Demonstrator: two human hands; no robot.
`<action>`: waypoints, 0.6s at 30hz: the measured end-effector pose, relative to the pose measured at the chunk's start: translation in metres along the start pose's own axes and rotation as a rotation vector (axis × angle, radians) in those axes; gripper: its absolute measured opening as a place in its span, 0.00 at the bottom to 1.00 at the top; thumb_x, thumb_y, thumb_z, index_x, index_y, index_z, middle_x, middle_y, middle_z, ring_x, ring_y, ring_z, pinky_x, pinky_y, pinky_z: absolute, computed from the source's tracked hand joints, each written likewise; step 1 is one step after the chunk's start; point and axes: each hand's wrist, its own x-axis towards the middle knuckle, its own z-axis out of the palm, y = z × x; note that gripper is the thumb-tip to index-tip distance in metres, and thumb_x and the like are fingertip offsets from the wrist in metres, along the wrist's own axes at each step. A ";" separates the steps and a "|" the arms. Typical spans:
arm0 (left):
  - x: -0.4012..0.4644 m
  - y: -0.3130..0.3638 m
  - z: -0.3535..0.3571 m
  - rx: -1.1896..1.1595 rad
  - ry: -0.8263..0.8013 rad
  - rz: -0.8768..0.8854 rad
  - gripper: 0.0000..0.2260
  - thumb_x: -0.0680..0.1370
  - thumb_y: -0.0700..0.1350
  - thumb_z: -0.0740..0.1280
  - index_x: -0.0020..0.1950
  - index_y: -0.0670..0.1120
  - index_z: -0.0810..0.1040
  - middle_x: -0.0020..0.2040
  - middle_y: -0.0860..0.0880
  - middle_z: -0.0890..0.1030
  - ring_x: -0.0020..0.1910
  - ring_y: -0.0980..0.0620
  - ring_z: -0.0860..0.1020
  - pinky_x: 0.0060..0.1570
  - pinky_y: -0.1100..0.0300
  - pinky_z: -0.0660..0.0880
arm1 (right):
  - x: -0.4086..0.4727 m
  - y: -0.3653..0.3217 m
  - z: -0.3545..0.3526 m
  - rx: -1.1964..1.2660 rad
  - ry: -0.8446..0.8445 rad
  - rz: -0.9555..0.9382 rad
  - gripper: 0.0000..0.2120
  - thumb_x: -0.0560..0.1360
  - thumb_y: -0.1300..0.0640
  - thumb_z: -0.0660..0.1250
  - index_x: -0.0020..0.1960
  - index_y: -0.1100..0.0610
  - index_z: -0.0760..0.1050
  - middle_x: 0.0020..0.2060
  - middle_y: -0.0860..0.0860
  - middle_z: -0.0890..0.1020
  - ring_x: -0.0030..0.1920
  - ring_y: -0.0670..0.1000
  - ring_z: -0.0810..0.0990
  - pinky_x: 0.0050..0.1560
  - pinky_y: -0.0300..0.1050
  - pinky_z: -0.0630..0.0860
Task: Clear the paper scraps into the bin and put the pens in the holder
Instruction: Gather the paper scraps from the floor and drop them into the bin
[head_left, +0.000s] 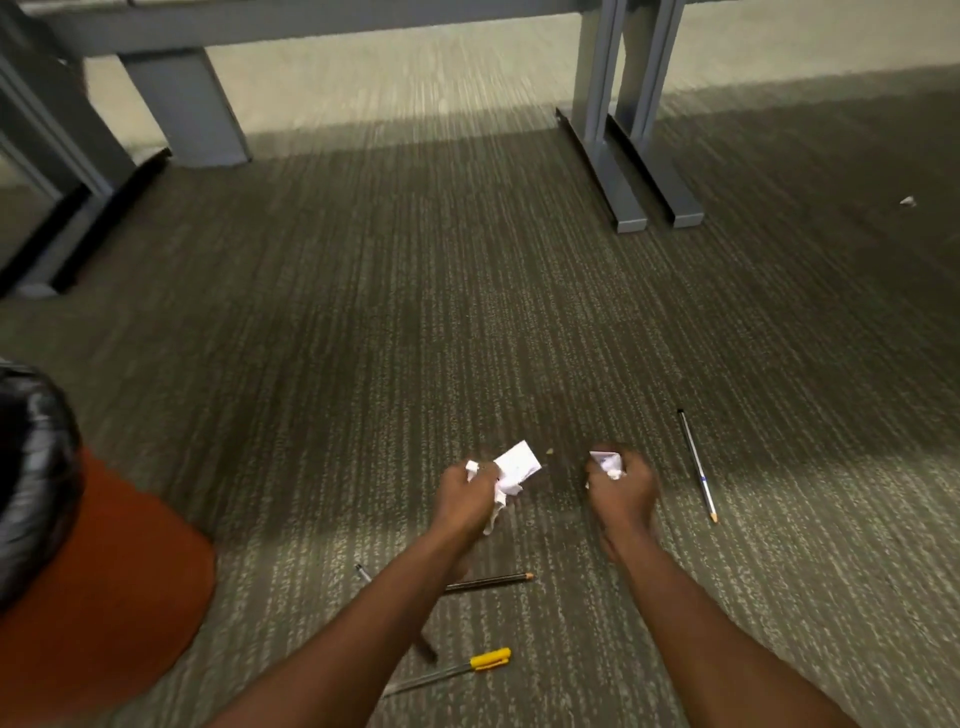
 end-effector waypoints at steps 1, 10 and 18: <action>-0.009 0.003 -0.012 -0.095 -0.003 -0.044 0.06 0.78 0.38 0.62 0.45 0.41 0.78 0.29 0.46 0.80 0.29 0.48 0.74 0.28 0.62 0.65 | -0.010 -0.010 0.006 0.203 -0.060 0.141 0.06 0.74 0.69 0.69 0.51 0.64 0.81 0.34 0.55 0.80 0.29 0.50 0.78 0.33 0.44 0.73; -0.118 0.085 -0.097 -0.443 0.056 -0.063 0.10 0.80 0.42 0.59 0.48 0.40 0.79 0.36 0.42 0.80 0.33 0.50 0.76 0.34 0.57 0.67 | -0.156 -0.139 0.043 1.032 -0.629 0.512 0.05 0.76 0.49 0.69 0.46 0.50 0.76 0.40 0.48 0.80 0.44 0.51 0.83 0.45 0.48 0.74; -0.215 0.128 -0.197 -0.745 0.132 0.194 0.09 0.77 0.44 0.63 0.48 0.41 0.81 0.39 0.45 0.81 0.36 0.50 0.76 0.38 0.56 0.69 | -0.287 -0.251 0.075 1.026 -0.964 0.459 0.10 0.79 0.50 0.65 0.44 0.54 0.79 0.44 0.54 0.82 0.45 0.53 0.81 0.48 0.50 0.74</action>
